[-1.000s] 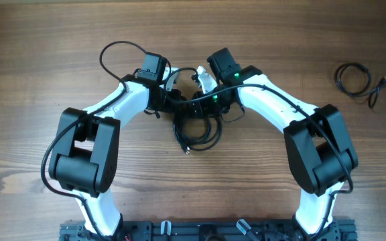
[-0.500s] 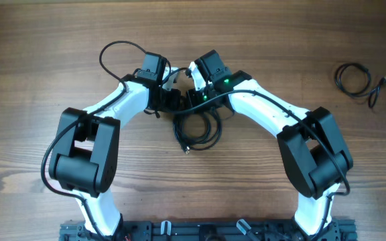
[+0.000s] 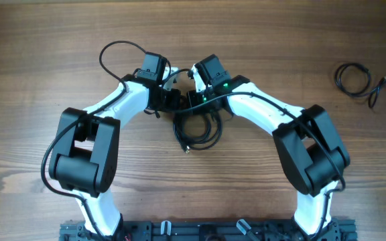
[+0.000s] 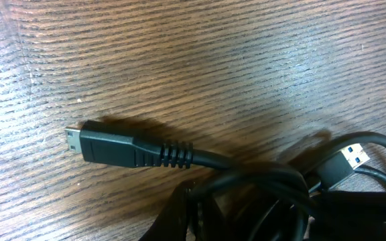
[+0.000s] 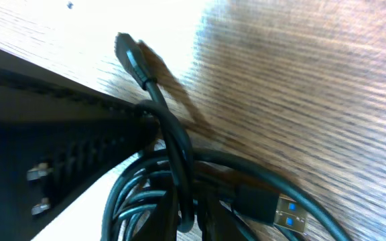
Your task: Untangle cables
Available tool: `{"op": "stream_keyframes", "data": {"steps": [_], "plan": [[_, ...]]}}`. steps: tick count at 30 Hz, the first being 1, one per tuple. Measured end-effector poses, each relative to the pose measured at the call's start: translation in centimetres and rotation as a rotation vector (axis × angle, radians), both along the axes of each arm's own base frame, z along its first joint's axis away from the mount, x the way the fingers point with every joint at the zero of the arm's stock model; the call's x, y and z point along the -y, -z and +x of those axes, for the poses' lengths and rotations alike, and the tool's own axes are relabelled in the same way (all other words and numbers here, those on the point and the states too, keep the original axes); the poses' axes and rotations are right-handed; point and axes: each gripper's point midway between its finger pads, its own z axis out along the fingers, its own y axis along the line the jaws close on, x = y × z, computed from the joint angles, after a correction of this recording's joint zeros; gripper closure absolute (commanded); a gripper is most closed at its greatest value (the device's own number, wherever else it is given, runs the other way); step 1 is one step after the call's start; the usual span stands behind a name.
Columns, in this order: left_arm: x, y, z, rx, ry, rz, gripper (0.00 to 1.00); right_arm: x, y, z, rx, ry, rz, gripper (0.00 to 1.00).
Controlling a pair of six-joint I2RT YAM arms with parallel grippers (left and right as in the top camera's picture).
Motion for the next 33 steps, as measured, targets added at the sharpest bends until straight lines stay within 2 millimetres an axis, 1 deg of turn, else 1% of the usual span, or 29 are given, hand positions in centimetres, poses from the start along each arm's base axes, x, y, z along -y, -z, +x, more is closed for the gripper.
{"op": "stream_keyframes", "data": {"steps": [2,3,4,9,11,13,16,17,21,23,24,25,26,27,28,29,30,31,33], "plan": [[0.0,0.0,0.0,0.000,0.000,0.000,0.94,-0.1,0.2,-0.1,-0.010,-0.001,0.007,0.89],[0.0,0.0,0.0,0.000,0.000,0.000,0.94,-0.2,0.1,-0.1,-0.010,0.001,0.009,0.94],[0.0,0.0,0.0,0.000,0.000,0.000,0.94,-0.2,0.1,-0.1,-0.010,0.001,0.009,0.96],[0.0,0.0,0.0,0.001,-0.001,0.002,0.94,-0.4,0.1,-0.3,-0.024,0.001,0.024,0.96],[0.0,0.0,0.0,0.001,-0.001,0.003,0.94,-0.4,-0.3,-0.5,-0.060,-0.007,0.071,0.96],[0.0,0.0,0.0,0.000,0.001,-0.001,0.94,-0.4,-1.1,-0.7,-0.104,-0.028,0.149,0.96],[1.0,-0.5,0.0,0.000,0.016,-0.040,0.94,-0.2,-3.6,-1.4,-0.162,-0.091,0.305,0.96],[1.5,-0.8,0.0,0.001,0.022,-0.057,0.94,-0.1,-4.3,-1.9,-0.184,-0.123,0.354,0.96],[2.0,-0.9,-0.5,-0.032,0.016,-0.091,0.94,0.5,-4.9,-4.9,-0.257,-0.242,0.402,0.96],[2.2,-0.9,-0.8,-0.052,0.003,-0.107,0.93,0.6,-5.2,-5.5,-0.239,-0.306,0.429,0.96],[2.3,-1.0,-0.9,-0.059,-0.008,-0.114,0.93,0.4,-5.7,-5.8,-0.224,-0.346,0.464,0.96],[2.1,-1.0,-0.7,-0.058,-0.022,-0.113,0.93,0.0,-6.8,-6.3,-0.223,-0.389,0.532,0.96],[0.9,-0.7,0.1,-0.030,-0.051,-0.065,0.92,-0.7,-8.8,-7.2,-0.232,-0.435,0.636,0.96],[-0.4,-0.3,0.6,-0.021,-0.084,-0.030,0.92,-1.1,-10.3,-7.6,-0.218,-0.471,0.703,0.96],[-1.8,-0.2,1.1,-0.012,-0.119,0.002,0.91,-1.5,-12.4,-8.1,-0.196,-0.517,0.786,0.96],[-2.4,-0.1,1.3,-0.007,-0.135,0.015,0.91,-1.7,-13.7,-8.4,-0.182,-0.546,0.844,0.96],[-2.7,-0.1,1.4,-0.003,-0.141,0.028,0.91,-1.8,-14.7,-8.5,-0.169,-0.573,0.898,0.96],[-2.8,0.0,1.5,-0.001,-0.142,0.034,0.91,-1.8,-15.3,-8.7,-0.168,-0.587,0.933,0.96],[-2.8,0.0,1.5,0.001,-0.141,0.038,0.91,-1.7,-16.0,-8.8,-0.170,-0.598,0.972,0.96]]}}
